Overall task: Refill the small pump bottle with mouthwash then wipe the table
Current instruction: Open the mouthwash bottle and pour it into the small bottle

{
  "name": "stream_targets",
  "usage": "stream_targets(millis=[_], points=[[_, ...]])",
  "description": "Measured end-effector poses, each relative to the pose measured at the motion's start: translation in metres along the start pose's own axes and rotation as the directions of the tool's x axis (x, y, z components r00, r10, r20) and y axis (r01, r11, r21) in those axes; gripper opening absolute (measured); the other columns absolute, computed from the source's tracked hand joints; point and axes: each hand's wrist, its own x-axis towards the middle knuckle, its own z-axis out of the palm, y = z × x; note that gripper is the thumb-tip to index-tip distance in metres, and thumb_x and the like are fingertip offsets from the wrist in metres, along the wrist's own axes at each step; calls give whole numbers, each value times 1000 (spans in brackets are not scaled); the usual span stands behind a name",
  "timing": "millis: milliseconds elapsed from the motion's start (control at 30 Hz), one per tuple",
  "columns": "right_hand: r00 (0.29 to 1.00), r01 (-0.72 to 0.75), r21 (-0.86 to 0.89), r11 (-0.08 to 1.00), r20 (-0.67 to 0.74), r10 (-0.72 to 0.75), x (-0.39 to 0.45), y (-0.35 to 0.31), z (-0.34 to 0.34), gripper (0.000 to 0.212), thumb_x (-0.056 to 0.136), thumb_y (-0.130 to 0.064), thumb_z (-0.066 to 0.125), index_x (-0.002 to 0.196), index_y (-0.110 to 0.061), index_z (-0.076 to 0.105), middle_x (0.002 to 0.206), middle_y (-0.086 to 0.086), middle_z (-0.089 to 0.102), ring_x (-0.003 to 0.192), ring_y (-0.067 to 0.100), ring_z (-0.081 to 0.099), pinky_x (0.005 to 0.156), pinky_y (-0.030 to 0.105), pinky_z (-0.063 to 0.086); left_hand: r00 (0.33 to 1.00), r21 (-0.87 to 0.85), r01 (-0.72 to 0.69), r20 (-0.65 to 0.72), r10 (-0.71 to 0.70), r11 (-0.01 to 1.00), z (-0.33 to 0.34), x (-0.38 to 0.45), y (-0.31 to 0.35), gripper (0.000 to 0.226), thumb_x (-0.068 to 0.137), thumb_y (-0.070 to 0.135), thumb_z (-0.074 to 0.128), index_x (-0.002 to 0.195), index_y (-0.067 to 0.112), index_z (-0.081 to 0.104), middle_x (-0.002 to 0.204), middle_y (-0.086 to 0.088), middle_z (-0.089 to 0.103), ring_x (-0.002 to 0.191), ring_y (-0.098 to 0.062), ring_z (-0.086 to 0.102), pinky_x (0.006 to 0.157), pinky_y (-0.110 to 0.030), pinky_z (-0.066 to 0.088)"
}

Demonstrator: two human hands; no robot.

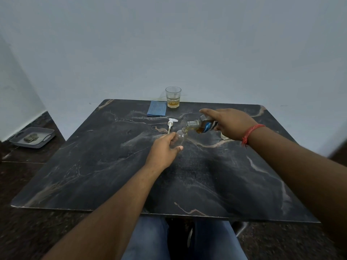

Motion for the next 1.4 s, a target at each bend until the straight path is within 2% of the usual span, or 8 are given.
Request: stream_targets(millis=[67, 233, 367, 500, 767, 933, 1067, 1400], points=[[1000, 6, -1, 1000, 3, -6, 1, 2, 0, 86, 86, -7, 67, 150, -36, 19, 122, 4, 64, 102, 26, 63, 79, 43, 57, 1000, -3, -2, -5, 2, 1000, 0, 0, 0, 35, 87, 23, 77, 121, 22, 65, 104, 19, 60, 89, 8, 52, 75, -5, 34], [1000, 16, -15, 1000, 1, -16, 3, 2, -1, 86, 86, -4, 66, 151, -35, 19, 124, 5, 64, 102, 26, 63, 78, 42, 57, 1000, -1, -3, -6, 3, 1000, 0, 1, 0, 34, 87, 22, 77, 119, 22, 65, 93, 22, 56, 93, 0, 56, 74, -11, 37], [1000, 12, -12, 1000, 4, -12, 3, 2, -1, 86, 86, -5, 66, 150, -36, 18, 123, 4, 64, 102, 26, 63, 79, 43, 57, 1000, -5, -2, 2, 2, 1000, 1, 0, -1, 32, 87, 22, 77, 117, 24, 65, 101, 21, 59, 93, 4, 56, 76, -10, 38], [1000, 16, -16, 1000, 3, -16, 2, 1, -1, 85, 86, -5, 66, 151, -35, 19, 123, 4, 64, 103, 26, 63, 79, 42, 57, 1000, -14, 4, 10, -4, 1000, 1, 1, -1, 34, 87, 23, 77, 119, 25, 65, 107, 17, 63, 100, -1, 60, 84, -19, 45], [1000, 10, -35, 999, 10, -9, 3, 0, -3, 87, 86, -4, 65, 152, -35, 18, 122, 5, 64, 101, 25, 63, 78, 40, 56, 1000, -18, -3, -6, 3, 1000, 1, 0, -3, 32, 87, 22, 77, 117, 24, 65, 99, 20, 60, 93, 0, 57, 83, -20, 44], [1000, 15, -35, 999, 8, -15, 4, 1, -3, 88, 85, -2, 65, 152, -35, 18, 122, 5, 65, 100, 26, 63, 77, 42, 57, 1000, -33, -8, -5, 8, 999, 2, 1, -4, 32, 87, 22, 77, 117, 23, 65, 105, 16, 64, 97, -3, 62, 91, -30, 54], [1000, 17, -41, 999, 10, -17, 4, 0, -4, 88, 85, -3, 65, 152, -34, 18, 122, 5, 64, 102, 26, 63, 78, 42, 57, 1000, -51, -8, -2, 8, 999, 3, 1, -6, 30, 86, 21, 77, 114, 25, 65, 106, 15, 66, 100, -3, 63, 90, -37, 58], [1000, 23, -47, 999, 4, -23, 3, -1, -6, 86, 86, -2, 65, 153, -32, 20, 123, 7, 64, 104, 27, 62, 81, 41, 56, 1000, -39, -7, -7, 7, 999, 3, 2, -5, 31, 86, 22, 77, 115, 23, 66, 107, 12, 68, 98, -4, 63, 91, -32, 55]])
